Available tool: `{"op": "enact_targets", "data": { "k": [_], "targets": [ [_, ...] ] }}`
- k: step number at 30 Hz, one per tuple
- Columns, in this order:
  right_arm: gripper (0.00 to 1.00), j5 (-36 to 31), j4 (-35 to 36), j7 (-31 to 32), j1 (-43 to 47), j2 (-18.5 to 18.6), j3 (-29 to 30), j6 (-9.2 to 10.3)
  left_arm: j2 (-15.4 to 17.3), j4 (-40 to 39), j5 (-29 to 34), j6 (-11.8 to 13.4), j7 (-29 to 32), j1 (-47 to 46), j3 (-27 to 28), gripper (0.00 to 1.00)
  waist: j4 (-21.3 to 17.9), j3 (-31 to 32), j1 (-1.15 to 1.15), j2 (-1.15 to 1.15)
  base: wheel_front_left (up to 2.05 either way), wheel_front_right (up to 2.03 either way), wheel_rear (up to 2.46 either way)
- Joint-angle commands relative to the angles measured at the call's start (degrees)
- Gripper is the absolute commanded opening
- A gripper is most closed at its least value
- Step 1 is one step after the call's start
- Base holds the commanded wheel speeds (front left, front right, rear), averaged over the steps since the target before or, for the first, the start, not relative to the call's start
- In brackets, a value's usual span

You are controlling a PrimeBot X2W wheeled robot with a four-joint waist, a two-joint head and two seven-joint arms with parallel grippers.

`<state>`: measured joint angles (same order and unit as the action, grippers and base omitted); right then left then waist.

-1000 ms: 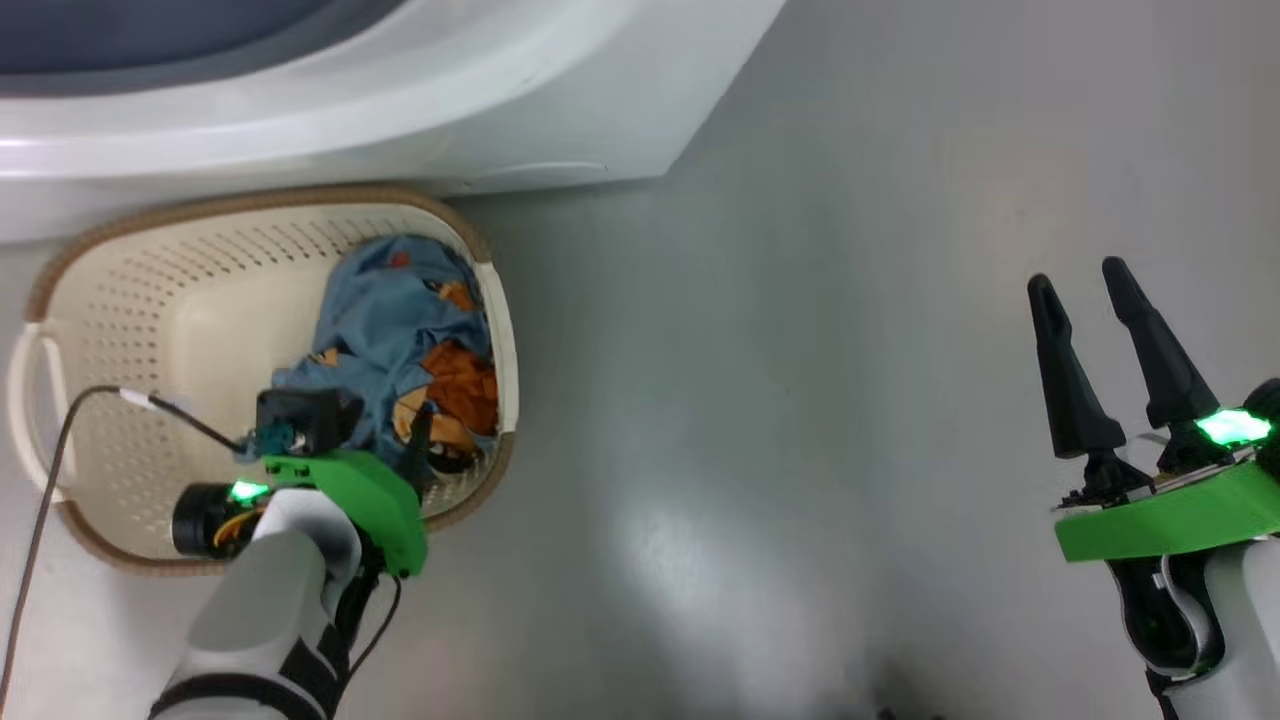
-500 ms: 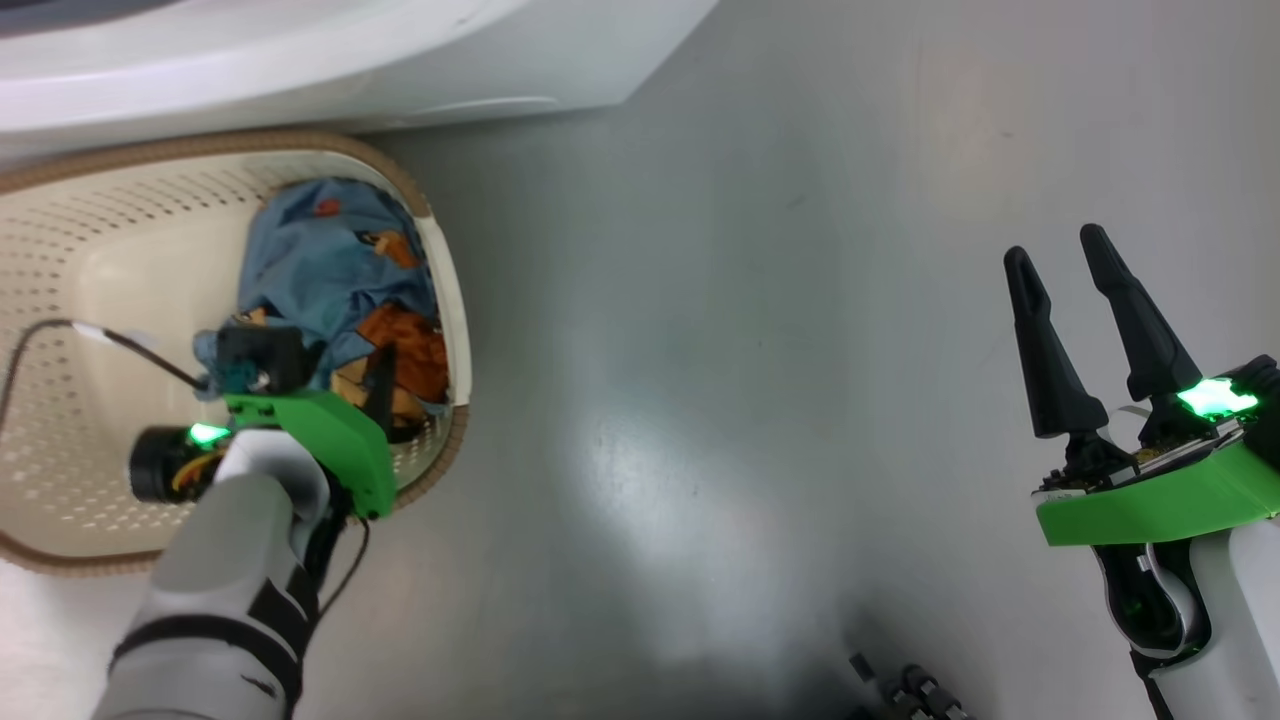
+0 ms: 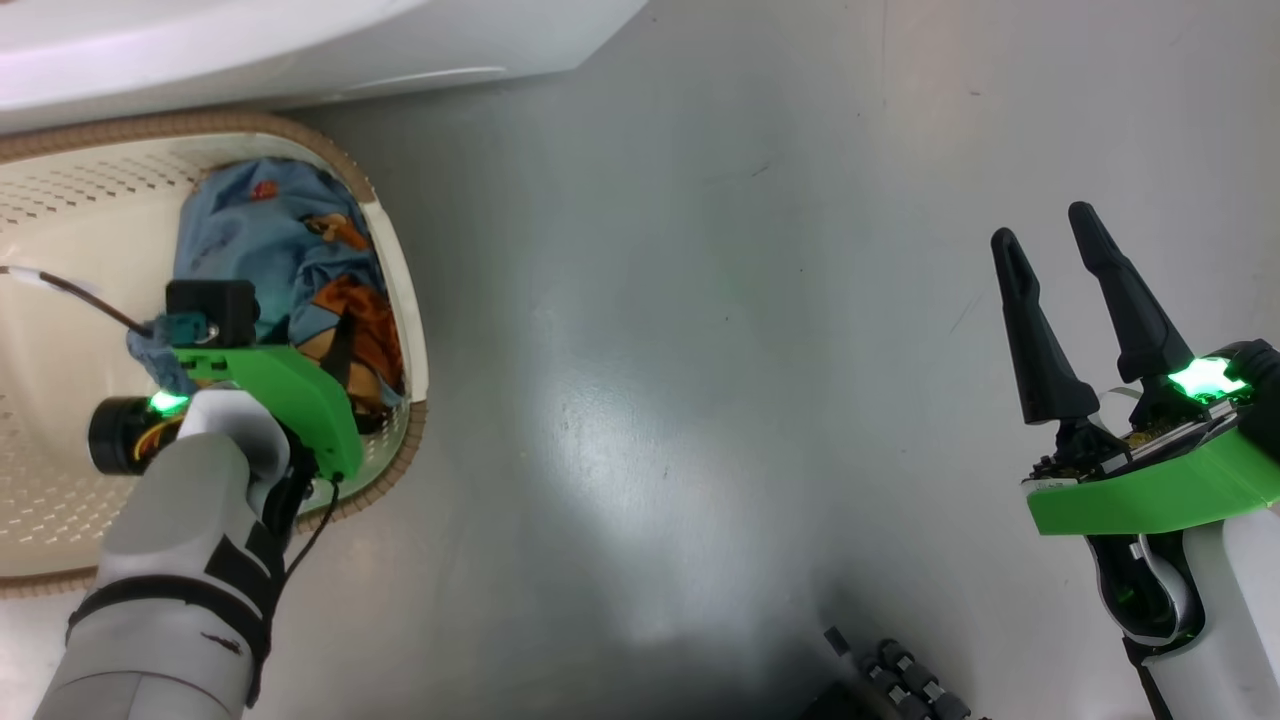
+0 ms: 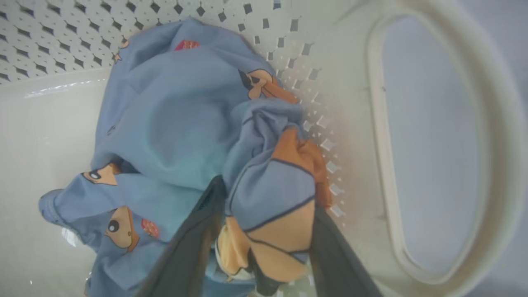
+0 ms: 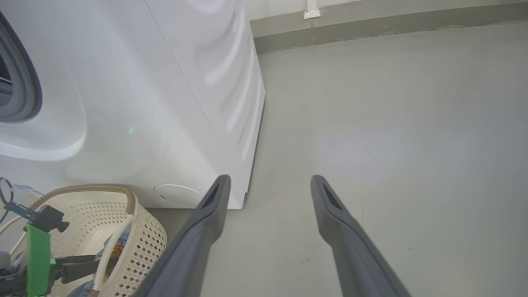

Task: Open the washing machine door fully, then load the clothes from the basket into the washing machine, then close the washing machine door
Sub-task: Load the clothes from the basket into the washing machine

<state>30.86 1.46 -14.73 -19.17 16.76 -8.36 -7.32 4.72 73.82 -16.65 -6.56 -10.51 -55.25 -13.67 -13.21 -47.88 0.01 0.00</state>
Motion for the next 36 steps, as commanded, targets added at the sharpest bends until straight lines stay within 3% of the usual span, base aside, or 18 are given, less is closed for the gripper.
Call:
{"op": "enact_targets", "data": {
  "k": [1,9,16,25,36],
  "targets": [
    [1.0,0.1,1.1,-0.3,1.4,0.9,-0.7,-0.17,1.8,-0.1,-0.9,-0.3,-0.1,1.0,1.3,0.0,0.1,0.4,-0.01,0.0,0.0,0.0,0.0],
    [1.0,-0.3,0.5,-0.3,1.7,1.1,-0.6,-0.17,1.2,0.0,-2.8,-0.5,-2.5,3.1,1.6,0.0,1.7,5.0,-0.01,0.0,0.0,0.0,0.0],
    [1.0,-0.6,-0.4,-0.3,3.1,1.5,-0.6,-0.17,2.1,-1.1,-4.4,1.0,-4.4,5.5,3.7,0.0,3.5,10.9,-0.01,0.0,0.0,0.0,0.0],
    [1.0,-1.1,-2.3,-0.3,6.5,1.6,-0.8,-0.17,4.5,-16.4,-2.7,3.4,-4.5,14.0,9.0,0.0,5.6,20.0,-0.01,0.0,0.0,0.0,0.0],
    [1.0,-1.4,-3.9,-0.3,10.7,1.7,-0.4,-0.17,3.9,-32.1,2.6,2.5,-4.5,23.4,17.2,0.0,7.5,28.5,-0.01,0.0,0.0,0.0,0.0]
  ]
}}
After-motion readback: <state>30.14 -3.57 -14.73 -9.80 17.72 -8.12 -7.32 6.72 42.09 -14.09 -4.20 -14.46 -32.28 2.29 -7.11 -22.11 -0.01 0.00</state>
